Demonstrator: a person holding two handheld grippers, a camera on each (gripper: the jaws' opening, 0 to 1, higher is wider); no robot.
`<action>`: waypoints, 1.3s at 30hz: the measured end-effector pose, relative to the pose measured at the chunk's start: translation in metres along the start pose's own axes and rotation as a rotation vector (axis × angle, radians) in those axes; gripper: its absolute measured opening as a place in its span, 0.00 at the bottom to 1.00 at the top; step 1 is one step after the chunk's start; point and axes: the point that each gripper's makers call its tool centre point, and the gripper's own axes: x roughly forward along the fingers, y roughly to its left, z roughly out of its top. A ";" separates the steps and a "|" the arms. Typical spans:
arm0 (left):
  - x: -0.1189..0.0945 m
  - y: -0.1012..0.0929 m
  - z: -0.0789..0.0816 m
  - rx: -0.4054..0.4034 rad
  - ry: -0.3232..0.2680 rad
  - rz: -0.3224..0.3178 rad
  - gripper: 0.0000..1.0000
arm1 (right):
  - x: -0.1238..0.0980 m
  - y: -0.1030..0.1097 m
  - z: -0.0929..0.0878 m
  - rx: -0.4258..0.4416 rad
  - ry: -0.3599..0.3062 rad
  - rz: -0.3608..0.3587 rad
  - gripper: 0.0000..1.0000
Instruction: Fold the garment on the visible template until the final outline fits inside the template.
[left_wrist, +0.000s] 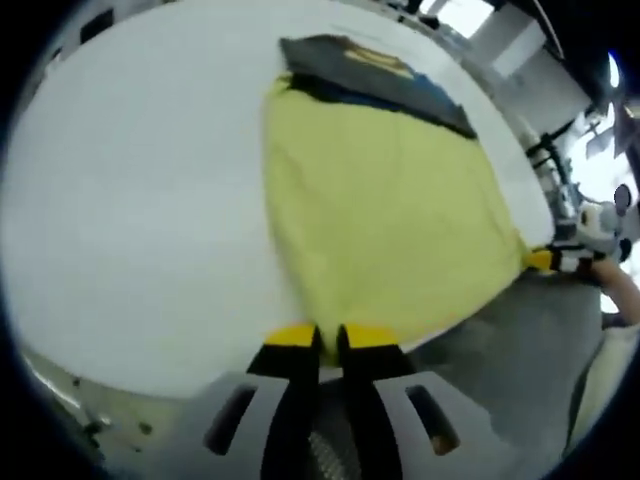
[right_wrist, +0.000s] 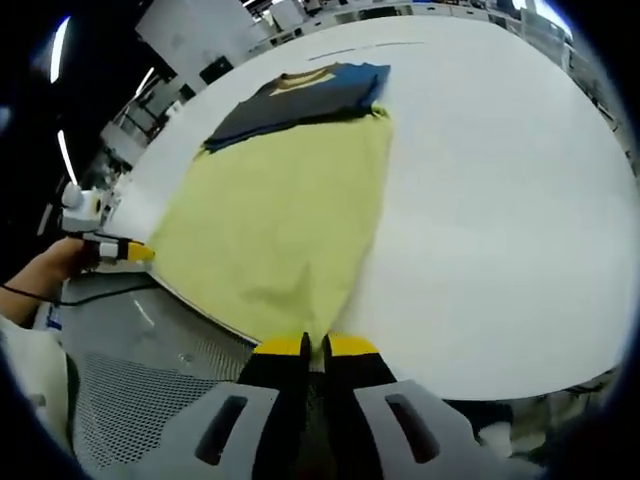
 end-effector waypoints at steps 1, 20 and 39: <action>0.000 0.001 0.000 -0.001 0.001 0.003 0.02 | 0.001 0.000 -0.001 0.002 0.009 0.002 0.03; -0.037 -0.017 0.005 0.012 -0.001 -0.070 0.01 | -0.033 0.010 0.005 0.187 0.014 0.104 0.02; -0.098 -0.050 -0.008 -0.029 -0.047 -0.185 0.01 | -0.096 0.041 0.006 0.292 -0.045 0.234 0.02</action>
